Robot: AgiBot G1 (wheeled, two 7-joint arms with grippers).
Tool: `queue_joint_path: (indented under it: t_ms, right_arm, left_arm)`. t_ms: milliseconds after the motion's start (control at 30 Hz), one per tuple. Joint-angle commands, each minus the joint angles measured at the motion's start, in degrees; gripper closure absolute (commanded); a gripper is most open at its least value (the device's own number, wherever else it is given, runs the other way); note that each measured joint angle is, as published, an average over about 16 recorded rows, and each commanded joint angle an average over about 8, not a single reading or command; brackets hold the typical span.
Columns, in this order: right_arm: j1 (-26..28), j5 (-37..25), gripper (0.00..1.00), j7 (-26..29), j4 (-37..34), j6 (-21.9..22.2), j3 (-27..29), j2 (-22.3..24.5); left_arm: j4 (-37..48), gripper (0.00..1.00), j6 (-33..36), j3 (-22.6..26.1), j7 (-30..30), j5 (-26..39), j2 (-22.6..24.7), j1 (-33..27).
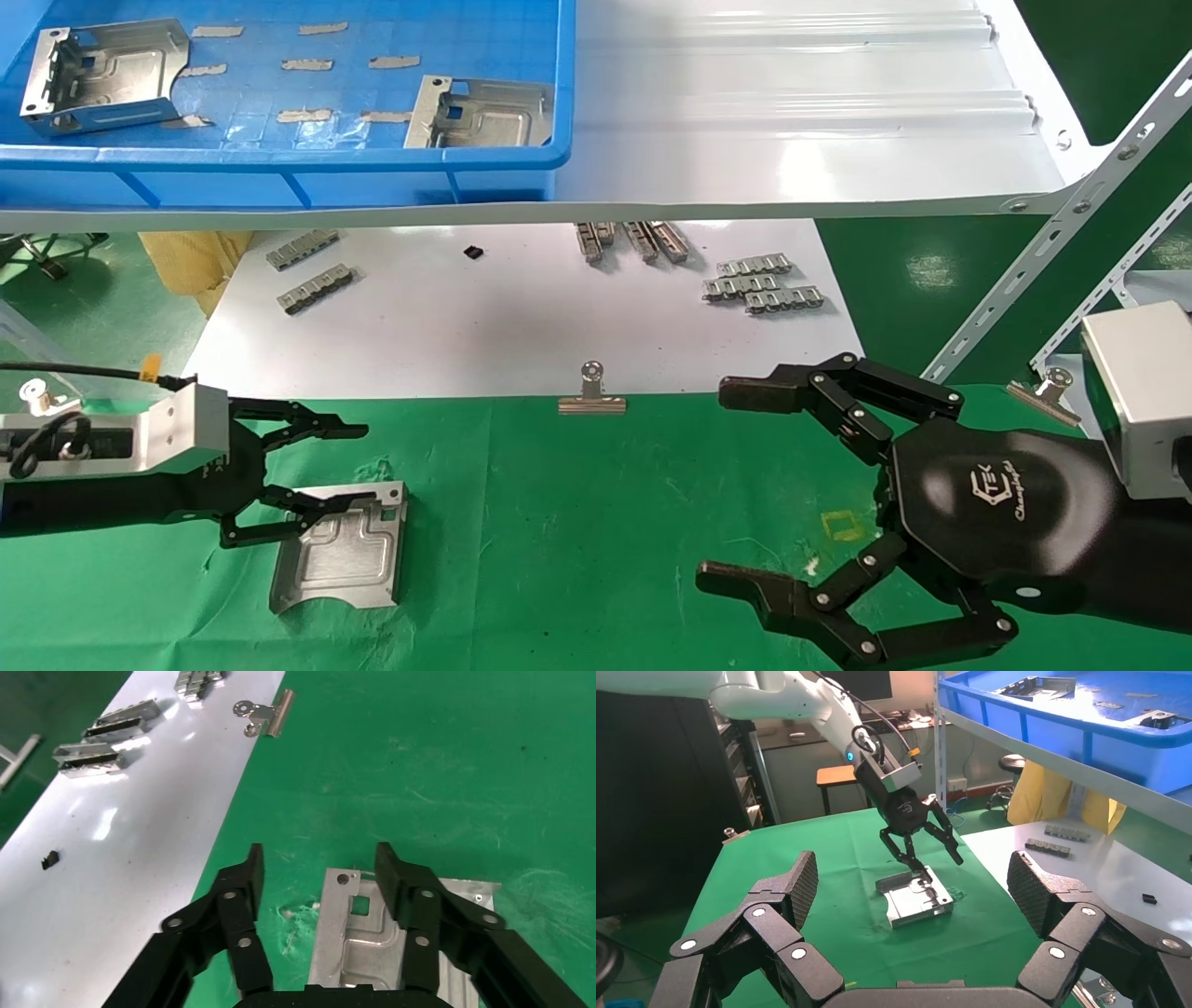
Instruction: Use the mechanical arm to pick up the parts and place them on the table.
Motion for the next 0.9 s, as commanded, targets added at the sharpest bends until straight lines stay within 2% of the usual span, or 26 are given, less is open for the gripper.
queue_joint_path:
  t_ms: [33, 400, 900]
  right_arm:
    - [0.0, 0.0, 0.00, 0.0, 0.0, 0.0, 0.0, 0.0]
    - [0.0, 0.0, 0.00, 0.0, 0.0, 0.0, 0.0, 0.0]
    - [0.0, 0.0, 0.00, 0.0, 0.0, 0.0, 0.0, 0.0]
  left_arm:
    - [0.3, 0.00, 0.2, -0.2, -2.5, -0.7, -0.1, 0.4]
    - [-1.7, 0.00, 0.0, -1.0, -2.7, -1.1, -0.5, 1.2]
    - [-18.2, 0.00, -1.5, -8.6, -15.1, -6.1, -4.0, 9.1]
